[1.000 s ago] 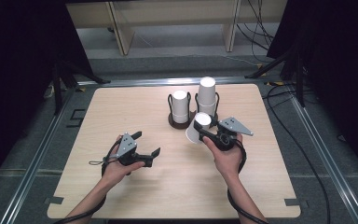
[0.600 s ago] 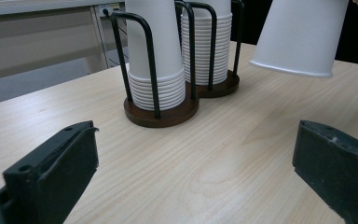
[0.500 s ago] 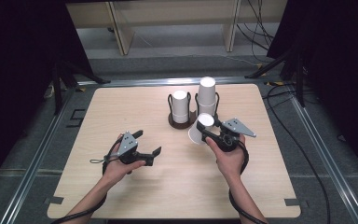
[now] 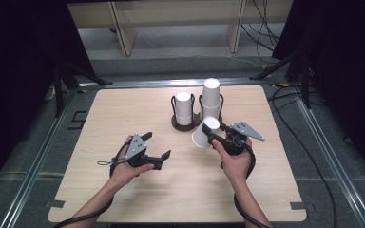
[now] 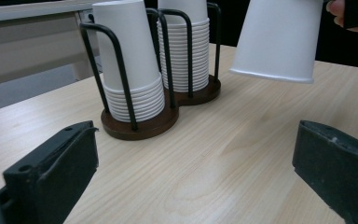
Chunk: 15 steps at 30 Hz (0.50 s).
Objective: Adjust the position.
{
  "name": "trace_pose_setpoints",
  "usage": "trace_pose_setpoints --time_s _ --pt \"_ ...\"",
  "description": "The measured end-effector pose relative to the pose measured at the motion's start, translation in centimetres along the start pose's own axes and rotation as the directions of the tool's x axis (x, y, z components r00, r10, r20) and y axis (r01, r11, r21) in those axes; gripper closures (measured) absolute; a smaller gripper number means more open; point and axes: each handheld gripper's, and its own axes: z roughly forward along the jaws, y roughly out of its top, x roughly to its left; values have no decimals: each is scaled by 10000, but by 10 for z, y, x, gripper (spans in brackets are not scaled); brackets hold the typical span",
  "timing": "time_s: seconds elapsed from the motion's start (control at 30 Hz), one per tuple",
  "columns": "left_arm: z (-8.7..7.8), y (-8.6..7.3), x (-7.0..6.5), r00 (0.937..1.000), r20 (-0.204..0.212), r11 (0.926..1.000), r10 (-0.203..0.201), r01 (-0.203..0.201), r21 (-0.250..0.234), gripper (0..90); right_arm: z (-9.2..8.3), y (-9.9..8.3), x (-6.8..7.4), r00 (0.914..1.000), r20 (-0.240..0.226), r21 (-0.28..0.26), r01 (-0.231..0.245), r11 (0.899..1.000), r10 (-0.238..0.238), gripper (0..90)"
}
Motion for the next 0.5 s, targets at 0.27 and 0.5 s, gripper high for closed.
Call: trace_pose_setpoints --time_s 0.27,0.5 --pt "1 1 -10 9997 191 9999 132 -131 -51 0 5 0 -4 9967 -113 222 -807 9965 810 354" --pt "8 4 -14 9987 380 9995 327 -327 5 0 7 -4 -5 9878 -164 450 -1542 9870 1551 354"
